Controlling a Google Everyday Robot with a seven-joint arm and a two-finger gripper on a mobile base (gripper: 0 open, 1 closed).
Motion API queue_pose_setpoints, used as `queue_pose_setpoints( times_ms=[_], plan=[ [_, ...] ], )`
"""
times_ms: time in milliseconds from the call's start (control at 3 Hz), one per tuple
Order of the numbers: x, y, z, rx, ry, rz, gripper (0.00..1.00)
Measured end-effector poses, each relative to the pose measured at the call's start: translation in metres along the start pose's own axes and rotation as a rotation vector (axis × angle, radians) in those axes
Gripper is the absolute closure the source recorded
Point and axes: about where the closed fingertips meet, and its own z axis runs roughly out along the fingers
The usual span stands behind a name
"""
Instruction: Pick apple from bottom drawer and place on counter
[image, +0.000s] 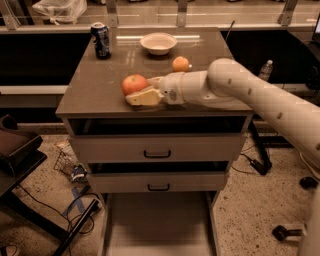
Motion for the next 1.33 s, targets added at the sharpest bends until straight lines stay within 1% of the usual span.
queue_pose_setpoints(
  times_ms=[333,667,1000,1333],
  plan=[
    [0.0013,0.0003,0.0099,-0.010,0.000,0.002,0.85],
    [0.0009,0.0022,0.0130,-0.016,0.000,0.001,0.61],
    [0.0005,0.0045,0.0164,-0.022,0.000,0.001,0.31],
    [0.0003,0.0058,0.0183,-0.026,0.001,0.000,0.07]
  ],
)
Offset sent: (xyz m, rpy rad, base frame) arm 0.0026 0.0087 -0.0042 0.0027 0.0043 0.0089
